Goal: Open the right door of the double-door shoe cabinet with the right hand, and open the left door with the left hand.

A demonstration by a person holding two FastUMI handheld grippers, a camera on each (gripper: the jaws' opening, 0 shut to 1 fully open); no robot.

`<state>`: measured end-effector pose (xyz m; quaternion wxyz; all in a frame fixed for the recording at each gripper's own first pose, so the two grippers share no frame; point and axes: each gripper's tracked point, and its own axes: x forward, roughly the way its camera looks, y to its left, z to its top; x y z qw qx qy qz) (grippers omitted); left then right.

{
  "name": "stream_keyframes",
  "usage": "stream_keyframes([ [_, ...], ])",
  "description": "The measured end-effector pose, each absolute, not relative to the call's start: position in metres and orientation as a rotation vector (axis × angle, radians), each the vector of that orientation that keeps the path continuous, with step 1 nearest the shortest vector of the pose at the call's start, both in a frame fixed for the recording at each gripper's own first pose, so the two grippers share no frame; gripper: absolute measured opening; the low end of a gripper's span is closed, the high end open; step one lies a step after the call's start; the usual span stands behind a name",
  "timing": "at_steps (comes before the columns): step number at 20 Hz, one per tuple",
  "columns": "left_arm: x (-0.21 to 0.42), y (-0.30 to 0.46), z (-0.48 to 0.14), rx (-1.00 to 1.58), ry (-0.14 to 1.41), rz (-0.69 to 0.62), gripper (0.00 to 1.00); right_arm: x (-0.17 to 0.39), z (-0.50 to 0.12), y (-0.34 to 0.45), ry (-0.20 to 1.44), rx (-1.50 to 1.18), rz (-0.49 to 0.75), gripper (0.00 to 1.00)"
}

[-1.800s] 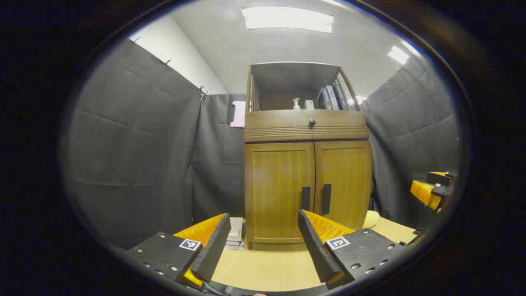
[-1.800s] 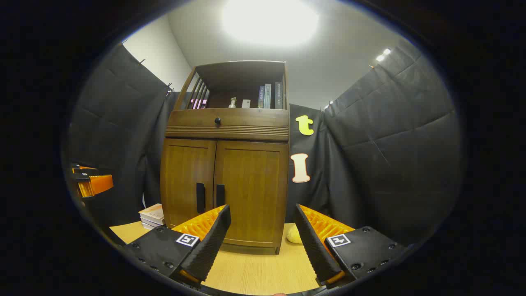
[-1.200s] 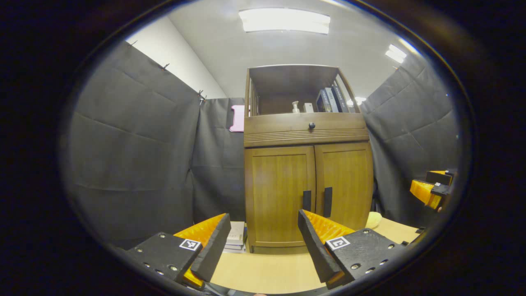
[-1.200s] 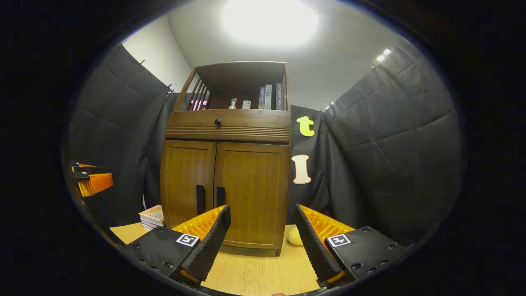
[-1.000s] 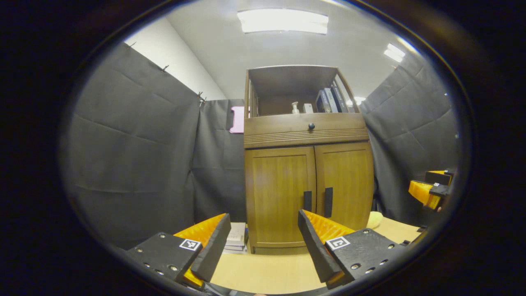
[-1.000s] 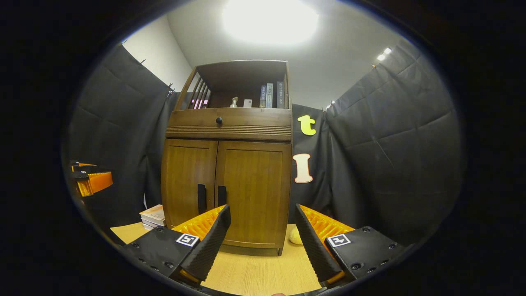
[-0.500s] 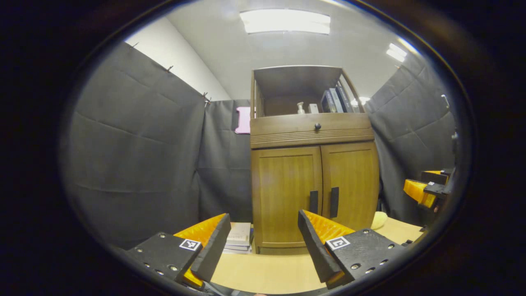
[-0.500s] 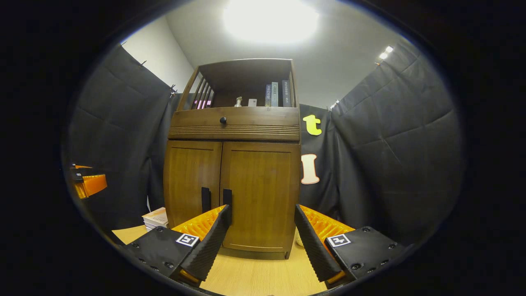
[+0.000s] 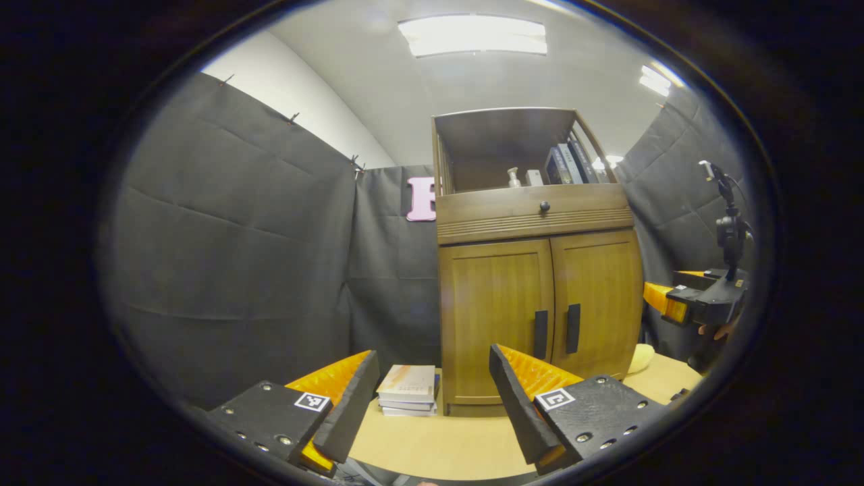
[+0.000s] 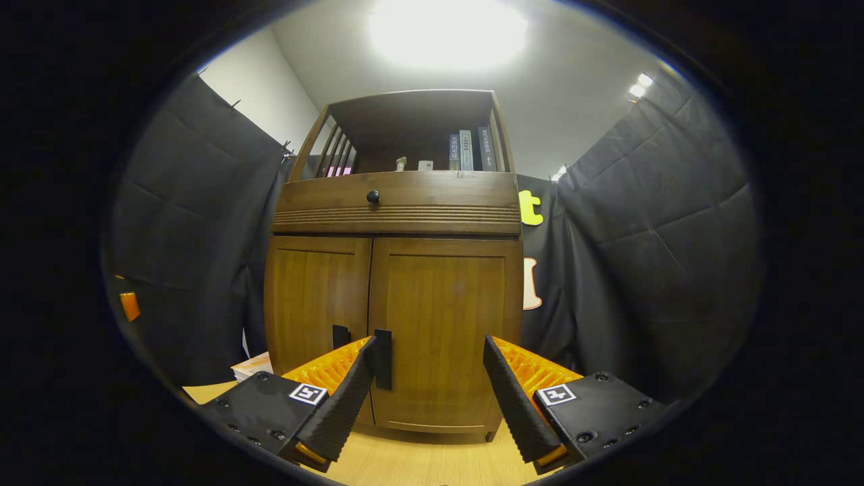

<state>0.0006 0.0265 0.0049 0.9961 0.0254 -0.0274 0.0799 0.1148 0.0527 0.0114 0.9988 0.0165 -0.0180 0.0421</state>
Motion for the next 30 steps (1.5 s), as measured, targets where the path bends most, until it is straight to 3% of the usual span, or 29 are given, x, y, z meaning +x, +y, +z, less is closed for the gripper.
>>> stream_keyframes([
  [16, -0.056, 0.053, 0.006, 0.09, -0.039, 0.295, 0.95, 0.221, -0.024, 0.108, 0.007, 0.099, 0.169, 0.98],
  [26, -0.037, 0.079, -0.003, 0.111, -0.011, 0.358, 0.96, 0.272, -0.074, 0.141, 0.102, 0.098, 0.209, 0.97],
  [27, -0.041, 0.078, -0.003, 0.112, -0.009, 0.363, 0.96, 0.28, -0.079, 0.144, 0.112, 0.089, 0.209, 0.95],
  [28, -0.042, 0.078, -0.001, 0.112, -0.006, 0.366, 0.96, 0.286, -0.084, 0.146, 0.125, 0.08, 0.206, 0.87],
  [30, -0.041, 0.079, -0.001, 0.107, 0.002, 0.37, 0.96, 0.291, -0.092, 0.153, 0.147, 0.081, 0.214, 0.84],
])
